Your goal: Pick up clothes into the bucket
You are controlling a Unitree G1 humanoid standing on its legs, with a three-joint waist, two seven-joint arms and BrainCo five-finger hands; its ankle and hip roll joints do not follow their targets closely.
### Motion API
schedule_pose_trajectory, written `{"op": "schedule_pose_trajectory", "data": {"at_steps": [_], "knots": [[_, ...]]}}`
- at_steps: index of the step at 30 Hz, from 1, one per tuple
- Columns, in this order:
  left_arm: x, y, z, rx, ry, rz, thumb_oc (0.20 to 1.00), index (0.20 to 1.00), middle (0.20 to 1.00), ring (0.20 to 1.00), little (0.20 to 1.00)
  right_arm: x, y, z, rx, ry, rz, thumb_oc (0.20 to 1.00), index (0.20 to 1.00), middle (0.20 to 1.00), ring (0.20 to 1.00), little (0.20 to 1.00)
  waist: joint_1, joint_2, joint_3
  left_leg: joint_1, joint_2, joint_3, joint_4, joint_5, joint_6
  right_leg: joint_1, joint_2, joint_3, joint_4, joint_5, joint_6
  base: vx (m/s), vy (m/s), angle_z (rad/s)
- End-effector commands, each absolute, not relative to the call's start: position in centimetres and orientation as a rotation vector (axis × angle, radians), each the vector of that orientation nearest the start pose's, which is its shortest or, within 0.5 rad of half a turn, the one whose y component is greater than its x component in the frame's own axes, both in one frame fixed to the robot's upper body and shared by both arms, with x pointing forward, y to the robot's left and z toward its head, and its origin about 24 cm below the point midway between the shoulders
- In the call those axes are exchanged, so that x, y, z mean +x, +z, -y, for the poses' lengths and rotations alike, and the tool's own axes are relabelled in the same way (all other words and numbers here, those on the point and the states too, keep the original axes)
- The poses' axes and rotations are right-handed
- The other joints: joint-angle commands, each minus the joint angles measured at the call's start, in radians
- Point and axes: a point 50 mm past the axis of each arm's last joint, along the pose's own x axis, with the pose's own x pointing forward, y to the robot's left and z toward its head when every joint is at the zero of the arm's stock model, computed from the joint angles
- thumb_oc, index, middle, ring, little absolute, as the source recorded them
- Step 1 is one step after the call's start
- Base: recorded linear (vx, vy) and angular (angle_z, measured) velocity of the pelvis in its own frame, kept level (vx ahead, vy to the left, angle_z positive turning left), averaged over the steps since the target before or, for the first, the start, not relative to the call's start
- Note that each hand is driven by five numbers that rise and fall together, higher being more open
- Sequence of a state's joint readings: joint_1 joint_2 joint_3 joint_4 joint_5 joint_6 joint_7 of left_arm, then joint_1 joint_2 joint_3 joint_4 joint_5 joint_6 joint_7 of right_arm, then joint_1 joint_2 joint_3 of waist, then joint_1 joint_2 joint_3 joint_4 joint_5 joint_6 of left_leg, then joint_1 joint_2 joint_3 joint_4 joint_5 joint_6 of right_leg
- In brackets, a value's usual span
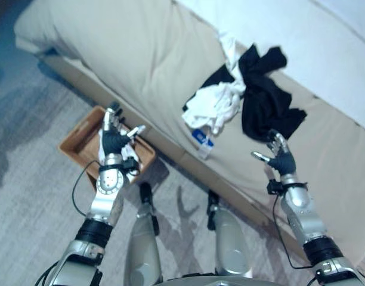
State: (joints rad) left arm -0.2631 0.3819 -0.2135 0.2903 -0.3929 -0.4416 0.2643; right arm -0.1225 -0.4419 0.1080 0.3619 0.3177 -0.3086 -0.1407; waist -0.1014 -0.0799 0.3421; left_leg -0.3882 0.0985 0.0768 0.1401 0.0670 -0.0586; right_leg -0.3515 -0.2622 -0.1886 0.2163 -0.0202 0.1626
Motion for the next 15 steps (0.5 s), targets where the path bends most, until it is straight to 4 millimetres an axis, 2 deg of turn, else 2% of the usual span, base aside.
{"op": "schedule_pose_trajectory", "data": {"at_steps": [1, 5, 7, 8, 9, 10, 11, 13, 15], "knots": [[28.8, 9.4, -18.3, -0.002, 0.013, 0.424, 1.0, 1.0, 1.0, 1.0, 1.0, 27.1, 5.1, 24.4, -0.201, -0.149, 0.143, 1.0, 1.0, 1.0, 1.0, 1.0, -0.018, -0.004, -0.065, 0.075, 0.051, 0.022, 0.044, -0.065, -0.021, 0.04, -0.014, 0.017, -0.115, 0.163, 0.021, 0.11, -0.068, -0.07], [28.2, 7.7, -17.4, 0.02, -0.058, 0.347, 1.0, 1.0, 1.0, 1.0, 1.0, 27.5, 5.6, 23.7, -0.323, -0.132, 0.159, 1.0, 1.0, 1.0, 1.0, 1.0, -0.033, 0.01, -0.11, 0.18, 0.082, 0.036, 0.012, -0.064, -0.027, 0.092, 0.03, 0.062, -0.087, 0.113, 0.004, 0.14, -0.112, -0.13], [27.5, 6.7, -17.7, 0.002, -0.05, 0.303, 1.0, 1.0, 1.0, 1.0, 1.0, 27.8, 5.6, 22.8, -0.349, -0.105, 0.157, 1.0, 1.0, 1.0, 1.0, 1.0, -0.029, 0.011, -0.133, 0.213, 0.116, 0.034, 0.066, -0.068, -0.036, 0.135, 0.073, 0.098, -0.079, 0.071, -0.019, 0.18, -0.212, -0.21], [27.3, 6.4, -17.7, -0.012, -0.052, 0.292, 1.0, 1.0, 1.0, 1.0, 1.0, 28.0, 5.7, 22.5, -0.361, -0.091, 0.161, 1.0, 1.0, 1.0, 1.0, 1.0, -0.015, 0.009, -0.127, 0.204, 0.112, 0.004, 0.14, -0.051, -0.037, 0.151, 0.087, 0.11, -0.075, 0.067, -0.033, 0.1, -0.153, -0.35], [27.3, 6.5, -17.7, -0.012, -0.052, 0.293, 1.0, 1.0, 1.0, 1.0, 1.0, 28.0, 5.7, 22.5, -0.361, -0.09, 0.162, 1.0, 1.0, 1.0, 1.0, 1.0, -0.017, 0.008, -0.129, 0.2, 0.11, 0.003, 0.138, -0.047, -0.037, 0.149, 0.086, 0.109, -0.078, 0.07, -0.033, 0.04, -0.129, -0.5], [27.2, 6.1, -17.6, -0.032, -0.053, 0.273, 1.0, 1.0, 1.0, 1.0, 1.0, 28.2, 5.6, 22.1, -0.365, -0.081, 0.155, 1.0, 1.0, 1.0, 1.0, 1.0, 0.009, 0.005, -0.123, 0.176, 0.083, -0.075, 0.183, -0.007, -0.046, 0.174, 0.088, 0.125, -0.092, 0.063, -0.039, 0.02, -0.065, -0.53], [27.2, 6.1, -17.6, -0.032, -0.053, 0.273, 1.0, 1.0, 1.0, 1.0, 1.0, 28.3, 5.6, 22.1, -0.365, -0.081, 0.155, 1.0, 1.0, 1.0, 1.0, 1.0, 0.007, 0.004, -0.123, 0.177, 0.082, -0.076, 0.182, -0.006, -0.046, 0.176, 0.087, 0.123, -0.092, 0.063, -0.039, 0.07, -0.04, -0.37], [27.0, 5.6, -17.5, -0.039, -0.053, 0.251, 1.0, 1.0, 1.0, 1.0, 1.0, 28.7, 6.0, 22.1, -0.357, -0.094, 0.163, 1.0, 1.0, 1.0, 1.0, 1.0, 0.028, 0.011, -0.128, 0.136, 0.042, -0.149, 0.076, -0.018, -0.043, 0.185, 0.083, 0.14, -0.101, 0.054, -0.029, 0.11, 0.079, -0.16], [26.8, 5.3, -17.2, -0.048, -0.057, 0.238, 1.0, 1.0, 1.0, 1.0, 1.0, 29.4, 6.7, 22.1, -0.373, -0.109, 0.188, 1.0, 1.0, 1.0, 1.0, 1.0, 0.044, 0.033, -0.122, 0.085, 0.017, -0.197, 0.013, 0.023, -0.049, 0.186, 0.091, 0.164, -0.091, 0.046, -0.018, 0.09, 0.13, -0.08]]}}
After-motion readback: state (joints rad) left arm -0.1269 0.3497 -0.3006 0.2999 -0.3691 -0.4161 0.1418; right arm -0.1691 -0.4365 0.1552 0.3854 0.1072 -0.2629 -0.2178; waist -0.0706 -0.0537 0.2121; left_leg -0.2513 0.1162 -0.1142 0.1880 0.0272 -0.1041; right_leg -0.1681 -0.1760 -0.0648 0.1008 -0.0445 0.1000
